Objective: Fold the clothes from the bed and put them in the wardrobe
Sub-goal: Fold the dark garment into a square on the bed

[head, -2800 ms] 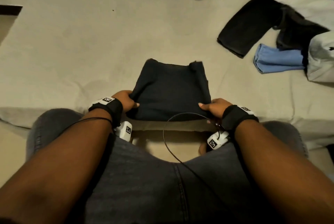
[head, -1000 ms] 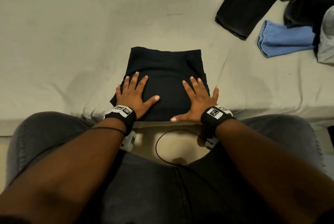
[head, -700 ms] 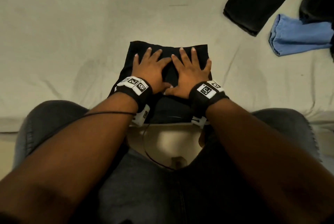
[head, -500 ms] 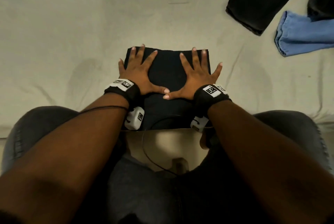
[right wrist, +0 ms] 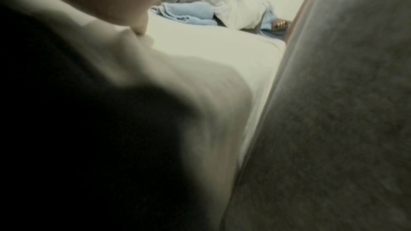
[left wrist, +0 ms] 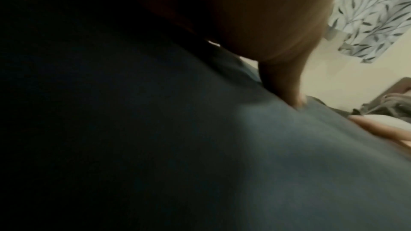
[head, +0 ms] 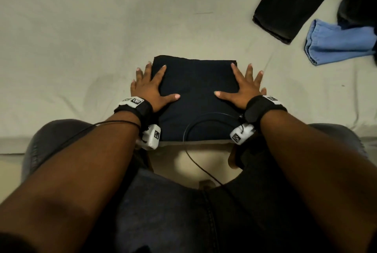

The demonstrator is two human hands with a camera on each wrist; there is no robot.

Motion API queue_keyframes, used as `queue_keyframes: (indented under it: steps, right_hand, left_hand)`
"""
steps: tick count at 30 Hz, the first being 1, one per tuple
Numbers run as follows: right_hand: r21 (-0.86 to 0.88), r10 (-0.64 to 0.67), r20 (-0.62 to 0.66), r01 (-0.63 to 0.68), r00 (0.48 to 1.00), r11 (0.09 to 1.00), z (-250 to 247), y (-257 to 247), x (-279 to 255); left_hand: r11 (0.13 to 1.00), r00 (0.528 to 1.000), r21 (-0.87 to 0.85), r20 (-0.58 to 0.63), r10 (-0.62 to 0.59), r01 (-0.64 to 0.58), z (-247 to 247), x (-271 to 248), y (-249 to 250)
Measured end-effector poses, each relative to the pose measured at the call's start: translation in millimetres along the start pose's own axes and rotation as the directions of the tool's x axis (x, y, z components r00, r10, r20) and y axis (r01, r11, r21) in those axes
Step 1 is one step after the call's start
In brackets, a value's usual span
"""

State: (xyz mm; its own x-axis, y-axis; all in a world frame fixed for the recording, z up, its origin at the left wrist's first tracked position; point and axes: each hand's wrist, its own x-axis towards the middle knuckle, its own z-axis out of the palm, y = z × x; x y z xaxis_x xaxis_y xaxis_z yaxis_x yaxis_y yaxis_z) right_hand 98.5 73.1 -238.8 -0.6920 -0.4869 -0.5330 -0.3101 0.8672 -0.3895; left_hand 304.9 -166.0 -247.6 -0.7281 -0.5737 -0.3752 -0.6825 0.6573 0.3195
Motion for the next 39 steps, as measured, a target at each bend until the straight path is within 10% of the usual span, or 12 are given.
queue_keyframes:
  steps: [4, 8, 12, 16, 25, 31, 36, 39]
  right_hand:
    - [0.087, -0.083, -0.098, 0.091, 0.992, 0.992, -4.7, 11.8, -21.2]
    - [0.04, -0.13, -0.167, 0.139, 0.977, 0.99, 4.9, 14.6, -53.4]
    - [-0.34, -0.221, 0.001, 0.209, 0.975, 0.917, 33.8, 7.6, -93.5]
    - [-0.567, -0.243, 0.076, 0.242, 0.967, 0.788, 59.1, 6.9, -115.0]
    - [-0.427, -0.36, -0.104, 0.285, 0.927, 0.858, 9.2, 4.0, -120.2]
    - [-0.361, -0.526, -0.296, 0.417, 0.797, 0.835, -68.7, -14.7, -144.5]
    - [0.144, -0.475, -0.542, 0.634, 0.693, 0.76, -107.6, 3.3, -178.0]
    - [0.337, -0.359, -0.565, 0.605, 0.743, 0.721, -109.6, -5.3, -163.4]
  left_hand:
    - [0.99, 0.994, 0.085, -0.022, -0.11, 0.112, -1.2, -33.4, -10.4]
    - [0.984, 0.995, 0.163, -0.053, 0.088, -0.078, -3.5, -68.0, 12.5]
    - [0.871, 0.929, 0.33, 0.197, 0.313, -0.364, 19.1, -97.2, 25.8]
    - [0.84, 0.963, 0.472, 0.127, 0.236, -0.268, 31.8, -113.5, 12.3]
    - [0.954, 0.958, 0.277, -0.222, 0.18, -0.115, -20.7, -114.2, 0.4]
    - [0.946, 0.855, -0.008, -0.429, 0.291, -0.325, -82.7, -126.8, -2.9]
    - [0.81, 0.749, -0.32, -0.629, 0.207, -0.492, -130.2, -150.9, 7.3]
    - [0.807, 0.757, -0.375, -0.64, 0.129, -0.456, -132.5, -137.0, 15.8]
